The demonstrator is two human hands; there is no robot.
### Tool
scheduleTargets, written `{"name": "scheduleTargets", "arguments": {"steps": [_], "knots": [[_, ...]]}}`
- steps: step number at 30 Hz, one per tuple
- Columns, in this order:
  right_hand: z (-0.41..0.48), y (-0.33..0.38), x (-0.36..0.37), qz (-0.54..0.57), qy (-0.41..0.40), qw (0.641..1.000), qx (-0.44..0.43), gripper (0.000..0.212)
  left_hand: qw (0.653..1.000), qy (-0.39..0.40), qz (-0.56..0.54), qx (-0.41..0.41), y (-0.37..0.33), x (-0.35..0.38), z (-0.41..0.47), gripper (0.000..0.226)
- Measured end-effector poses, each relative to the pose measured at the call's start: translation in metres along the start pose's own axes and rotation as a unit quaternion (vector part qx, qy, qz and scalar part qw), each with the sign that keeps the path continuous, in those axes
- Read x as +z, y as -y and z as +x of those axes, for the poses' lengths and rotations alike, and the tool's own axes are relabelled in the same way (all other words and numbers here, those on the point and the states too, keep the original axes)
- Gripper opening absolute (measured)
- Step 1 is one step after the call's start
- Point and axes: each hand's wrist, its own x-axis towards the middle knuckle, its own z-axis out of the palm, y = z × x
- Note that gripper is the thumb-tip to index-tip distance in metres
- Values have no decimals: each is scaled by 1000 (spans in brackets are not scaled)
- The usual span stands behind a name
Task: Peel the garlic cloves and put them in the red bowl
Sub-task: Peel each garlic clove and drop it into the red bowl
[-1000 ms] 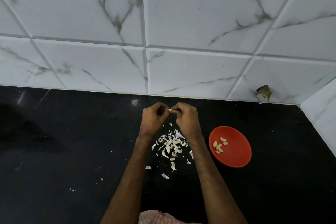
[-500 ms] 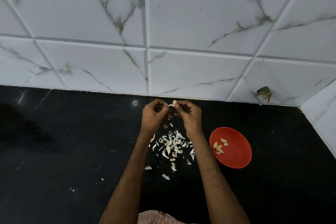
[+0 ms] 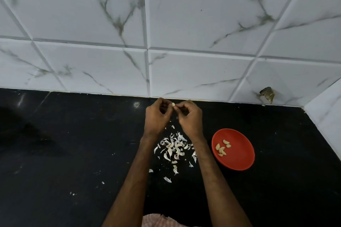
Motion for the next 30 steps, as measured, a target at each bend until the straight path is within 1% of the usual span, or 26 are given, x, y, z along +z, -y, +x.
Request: {"name": "scheduleTargets", "arguments": {"steps": [2,4,7,11,14,17,19,22,26,30], "knots": [[-1,4,-1,-36,11,998,-56,5,1000,-9,-2,-7,1,-1,0,2],[-1,5,-2,-61,12,994,-90,6,1000,-5,-8,-13,0,-3,0,5],[-1,3,-2,-96,19,990,-102,5,1000,17,-4,-8,-1,-6,0,10],[0,3,-4,-148,32,981,-122,3,999,24,30,11,1,-8,0,7],[-1,7,-6,-229,48,960,-156,8,997,40,67,30,5,-12,2,1],[0,8,-10,-275,59,943,-179,11,993,61,94,26,8,-15,4,5],[0,7,-12,-282,75,939,-181,12,992,73,103,24,10,-17,6,5],[-1,4,-13,-265,92,943,-177,14,990,89,107,19,12,-19,6,5],[2,3,-11,-247,100,948,-172,13,991,85,100,16,8,-16,6,4],[2,4,-10,-249,106,946,-180,10,991,87,99,3,8,-15,7,5]]}}
